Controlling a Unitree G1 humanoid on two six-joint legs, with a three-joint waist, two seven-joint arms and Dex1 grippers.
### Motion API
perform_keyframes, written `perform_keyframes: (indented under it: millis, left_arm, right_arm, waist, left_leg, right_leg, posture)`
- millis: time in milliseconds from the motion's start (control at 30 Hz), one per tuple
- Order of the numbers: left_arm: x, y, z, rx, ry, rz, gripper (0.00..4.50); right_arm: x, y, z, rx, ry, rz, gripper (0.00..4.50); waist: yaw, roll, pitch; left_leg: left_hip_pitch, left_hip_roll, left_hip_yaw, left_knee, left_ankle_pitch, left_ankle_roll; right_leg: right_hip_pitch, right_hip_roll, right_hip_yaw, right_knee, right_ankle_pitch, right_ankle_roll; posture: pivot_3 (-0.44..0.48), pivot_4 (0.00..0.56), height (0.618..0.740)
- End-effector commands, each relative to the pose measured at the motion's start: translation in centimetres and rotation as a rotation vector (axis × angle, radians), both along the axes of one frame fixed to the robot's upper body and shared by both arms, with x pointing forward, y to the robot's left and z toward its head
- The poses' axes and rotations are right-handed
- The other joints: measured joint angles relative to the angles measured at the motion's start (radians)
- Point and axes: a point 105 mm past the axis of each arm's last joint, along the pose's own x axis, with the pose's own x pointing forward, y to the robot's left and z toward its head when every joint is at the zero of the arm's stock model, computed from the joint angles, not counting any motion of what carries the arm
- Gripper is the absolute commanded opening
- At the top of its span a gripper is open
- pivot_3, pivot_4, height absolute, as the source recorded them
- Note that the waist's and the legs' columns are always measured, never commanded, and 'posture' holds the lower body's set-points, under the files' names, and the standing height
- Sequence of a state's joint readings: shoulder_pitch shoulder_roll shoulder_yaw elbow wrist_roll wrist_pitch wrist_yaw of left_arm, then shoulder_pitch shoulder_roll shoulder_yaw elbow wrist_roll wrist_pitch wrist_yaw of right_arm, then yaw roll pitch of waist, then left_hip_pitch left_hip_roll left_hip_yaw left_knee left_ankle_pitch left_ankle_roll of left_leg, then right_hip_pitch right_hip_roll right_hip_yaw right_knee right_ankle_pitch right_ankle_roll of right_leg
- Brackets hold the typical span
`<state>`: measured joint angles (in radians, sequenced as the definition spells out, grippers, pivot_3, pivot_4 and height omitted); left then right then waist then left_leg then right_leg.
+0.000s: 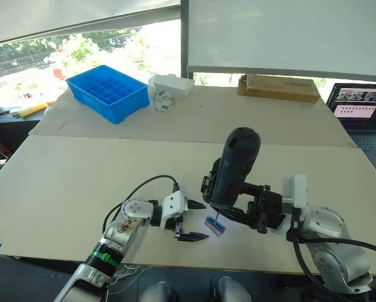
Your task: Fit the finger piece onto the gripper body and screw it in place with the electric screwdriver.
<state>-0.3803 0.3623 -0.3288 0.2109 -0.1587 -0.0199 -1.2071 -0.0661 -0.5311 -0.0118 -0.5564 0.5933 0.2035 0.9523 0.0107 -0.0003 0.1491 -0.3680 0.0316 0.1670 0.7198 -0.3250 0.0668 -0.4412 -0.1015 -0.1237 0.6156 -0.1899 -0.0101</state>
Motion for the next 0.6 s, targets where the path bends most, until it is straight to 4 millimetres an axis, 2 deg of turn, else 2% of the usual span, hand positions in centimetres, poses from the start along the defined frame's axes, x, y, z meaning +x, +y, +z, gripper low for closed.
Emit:
perform_keyframes:
  millis: [33,600]
  left_arm:
    - [-0.66,0.08,-0.69,0.015,0.013,-0.007,4.48]
    - [-1.08,-0.34,-0.77,-0.001,0.037,0.004,4.48]
  right_arm:
    - [-0.7,0.27,1.08,0.014,-0.085,0.029,1.91]
    - [-0.25,0.35,0.96,0.014,-0.088,0.018,1.91]
  waist:
    - [0.0,0.0,0.0]
    - [0.0,0.0,0.0]
  left_leg:
    - [0.0,0.0,0.0,0.0,0.0,0.0]
    - [0.0,0.0,0.0,0.0,0.0,0.0]
  right_leg:
    - [0.0,0.0,0.0,0.0,0.0,0.0]
    - [0.0,0.0,0.0,0.0,0.0,0.0]
  posture:
    - [0.0,0.15,0.74]
    - [0.0,0.15,0.74]
